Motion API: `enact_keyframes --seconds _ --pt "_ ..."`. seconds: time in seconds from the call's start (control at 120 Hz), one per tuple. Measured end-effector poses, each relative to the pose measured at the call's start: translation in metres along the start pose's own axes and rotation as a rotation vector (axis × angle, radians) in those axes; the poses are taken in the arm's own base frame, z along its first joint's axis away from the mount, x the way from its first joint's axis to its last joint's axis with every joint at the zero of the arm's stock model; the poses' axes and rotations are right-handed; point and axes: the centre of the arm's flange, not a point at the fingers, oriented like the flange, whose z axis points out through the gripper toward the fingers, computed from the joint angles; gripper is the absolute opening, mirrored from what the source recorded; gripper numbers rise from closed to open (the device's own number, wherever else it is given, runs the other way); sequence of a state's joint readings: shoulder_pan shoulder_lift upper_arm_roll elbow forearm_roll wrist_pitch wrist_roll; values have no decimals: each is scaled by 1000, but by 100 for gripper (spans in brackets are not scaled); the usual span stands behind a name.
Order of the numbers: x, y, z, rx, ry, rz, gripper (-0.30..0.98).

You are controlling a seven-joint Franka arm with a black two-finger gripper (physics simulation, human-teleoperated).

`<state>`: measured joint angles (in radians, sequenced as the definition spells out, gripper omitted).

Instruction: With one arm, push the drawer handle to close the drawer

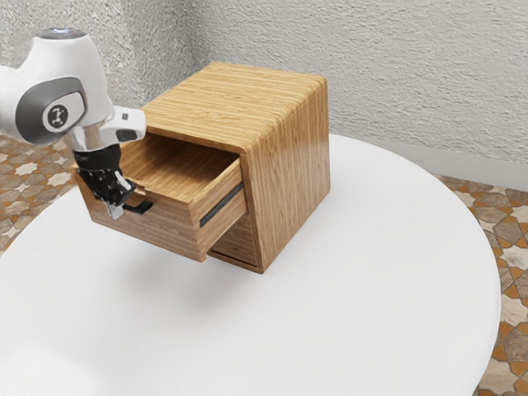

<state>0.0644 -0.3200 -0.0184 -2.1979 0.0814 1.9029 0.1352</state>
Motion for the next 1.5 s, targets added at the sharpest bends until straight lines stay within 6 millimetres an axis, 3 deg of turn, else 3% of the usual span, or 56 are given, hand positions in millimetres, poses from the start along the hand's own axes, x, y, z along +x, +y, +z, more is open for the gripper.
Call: enact_keyframes --seconds 0.392,0.8,1.5 --pt "59 -6 13 -5 -8 22 -10" --pt "103 -11 14 -5 14 32 -10" --pt "137 -10 -4 4 83 45 -10"
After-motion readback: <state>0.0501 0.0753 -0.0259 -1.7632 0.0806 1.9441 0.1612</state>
